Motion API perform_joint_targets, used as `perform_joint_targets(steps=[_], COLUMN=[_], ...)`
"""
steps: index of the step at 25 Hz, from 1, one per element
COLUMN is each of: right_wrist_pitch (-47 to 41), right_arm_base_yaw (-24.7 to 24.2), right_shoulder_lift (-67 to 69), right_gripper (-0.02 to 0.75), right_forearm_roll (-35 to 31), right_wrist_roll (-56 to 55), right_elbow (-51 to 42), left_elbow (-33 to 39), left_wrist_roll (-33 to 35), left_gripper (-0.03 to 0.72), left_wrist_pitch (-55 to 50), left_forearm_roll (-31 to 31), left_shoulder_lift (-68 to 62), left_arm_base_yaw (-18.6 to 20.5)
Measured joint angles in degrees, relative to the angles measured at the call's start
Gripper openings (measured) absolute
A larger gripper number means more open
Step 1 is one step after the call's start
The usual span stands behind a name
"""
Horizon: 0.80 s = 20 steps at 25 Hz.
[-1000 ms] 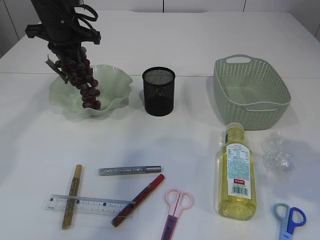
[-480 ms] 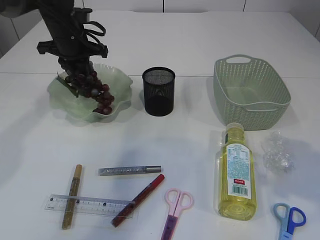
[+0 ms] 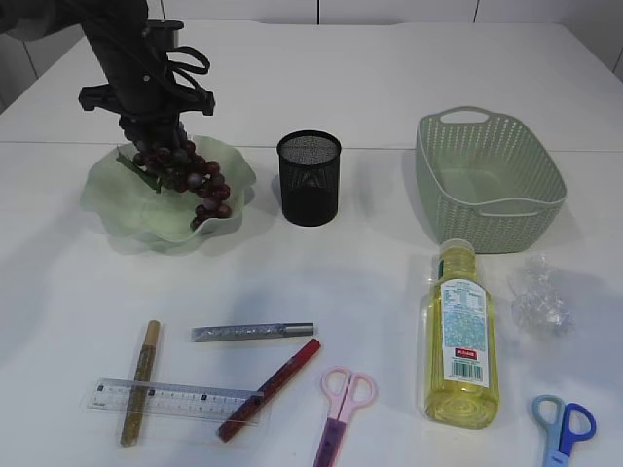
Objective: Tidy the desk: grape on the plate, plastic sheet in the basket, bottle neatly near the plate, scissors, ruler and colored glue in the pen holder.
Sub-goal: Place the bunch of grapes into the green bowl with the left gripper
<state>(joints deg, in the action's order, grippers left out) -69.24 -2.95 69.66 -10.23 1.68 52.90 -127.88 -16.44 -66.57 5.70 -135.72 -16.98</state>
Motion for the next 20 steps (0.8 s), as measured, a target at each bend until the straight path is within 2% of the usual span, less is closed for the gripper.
perform_joint_targets(steps=[3,11,15,17,20], right_wrist_pitch=[0.0,0.13,0.13,0.22,0.33], right_arm_base_yaw=[0.0,0.0,0.0,0.0,0.0], right_shoulder_lift=[0.0,0.0,0.0,0.0,0.0], right_gripper=[0.572,0.57,0.552,0.585,0.577], right_forearm_roll=[0.0,0.0,0.0,0.0,0.0], right_wrist_roll=[0.0,0.1,0.1,0.1,0.1], right_elbow=[0.0,0.0,0.0,0.0,0.0], left_elbow=[0.0,0.0,0.0,0.0,0.0], left_wrist_roll=[-0.23,-0.93,-0.93,-0.93,-0.98], left_gripper=[0.152,0.239,0.257,0.26,0.293], left_wrist_pitch=[0.0,0.0,-0.34,-0.34,-0.23], left_forearm_roll=[-0.2,-0.59,-0.83,-0.83,-0.83], left_shoulder_lift=[0.0,0.0,0.0,0.0,0.0], left_arm_base_yaw=[0.0,0.56,1.12,1.22,1.42])
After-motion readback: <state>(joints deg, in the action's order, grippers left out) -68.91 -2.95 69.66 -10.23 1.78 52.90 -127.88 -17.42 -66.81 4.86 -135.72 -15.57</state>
